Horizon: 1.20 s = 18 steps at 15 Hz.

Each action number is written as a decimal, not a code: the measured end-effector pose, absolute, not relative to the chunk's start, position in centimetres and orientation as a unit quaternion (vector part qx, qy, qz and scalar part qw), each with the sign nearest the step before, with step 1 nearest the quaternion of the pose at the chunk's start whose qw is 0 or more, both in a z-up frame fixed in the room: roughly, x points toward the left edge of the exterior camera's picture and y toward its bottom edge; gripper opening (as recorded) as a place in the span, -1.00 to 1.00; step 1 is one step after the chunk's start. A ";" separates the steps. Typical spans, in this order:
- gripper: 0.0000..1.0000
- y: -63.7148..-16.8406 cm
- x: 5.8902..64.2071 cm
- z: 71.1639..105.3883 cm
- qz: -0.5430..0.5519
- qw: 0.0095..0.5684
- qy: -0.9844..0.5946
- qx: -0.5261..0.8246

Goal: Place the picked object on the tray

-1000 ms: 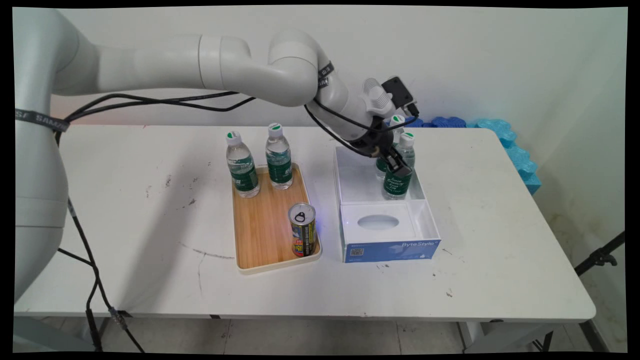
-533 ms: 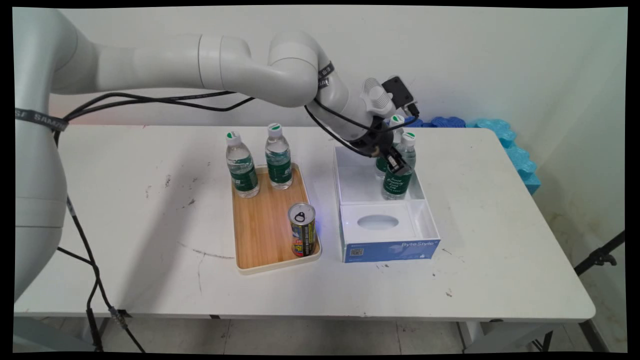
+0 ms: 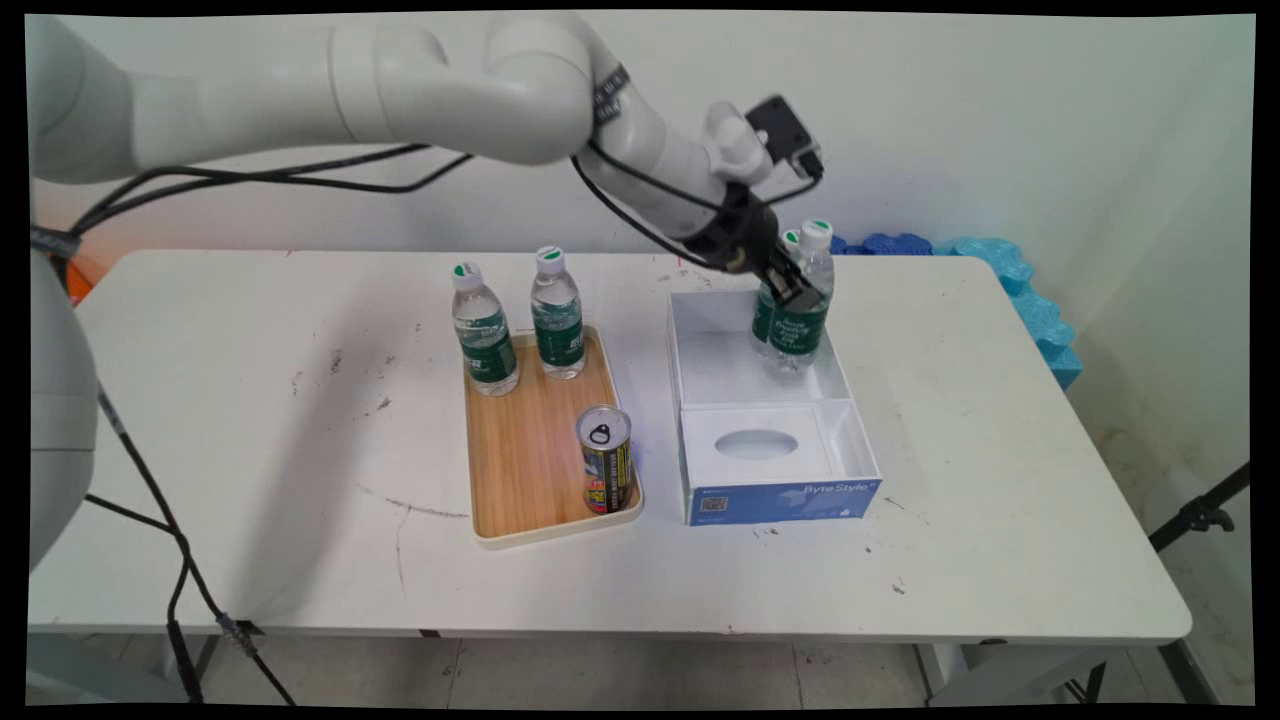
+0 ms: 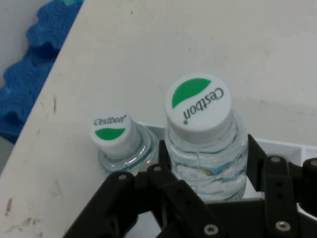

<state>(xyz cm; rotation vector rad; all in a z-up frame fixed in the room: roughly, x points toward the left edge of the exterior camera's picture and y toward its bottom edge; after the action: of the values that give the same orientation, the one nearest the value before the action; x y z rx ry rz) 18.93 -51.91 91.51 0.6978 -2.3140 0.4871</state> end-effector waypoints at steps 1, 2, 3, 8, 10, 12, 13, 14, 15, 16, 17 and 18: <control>-1.00 -51.6 19.5 92.4 0.187 0.337 -0.884 0.264; -1.00 -51.3 20.2 93.2 0.187 0.341 -0.883 0.262; -1.00 -51.0 21.0 94.1 0.187 0.344 -0.883 0.258; -1.00 -48.3 25.9 96.9 0.187 0.343 -0.888 0.243; -1.00 -47.2 27.9 97.4 0.185 0.338 -0.891 0.238; -1.00 -45.8 30.4 97.6 0.182 0.331 -0.895 0.236; -1.00 -45.0 32.0 97.6 0.180 0.325 -0.898 0.234; -1.00 -44.4 33.1 97.5 0.179 0.321 -0.900 0.233; -1.00 -43.9 34.2 97.4 0.178 0.316 -0.903 0.232; -1.00 -43.2 35.5 97.1 0.176 0.311 -0.905 0.229; -1.00 -42.7 36.4 96.8 0.174 0.307 -0.908 0.227; -1.00 -42.1 37.2 96.4 0.172 0.304 -0.910 0.223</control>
<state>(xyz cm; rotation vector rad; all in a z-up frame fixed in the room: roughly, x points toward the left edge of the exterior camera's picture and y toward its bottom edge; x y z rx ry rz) 37.21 -42.13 96.43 0.5897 -2.4113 0.4562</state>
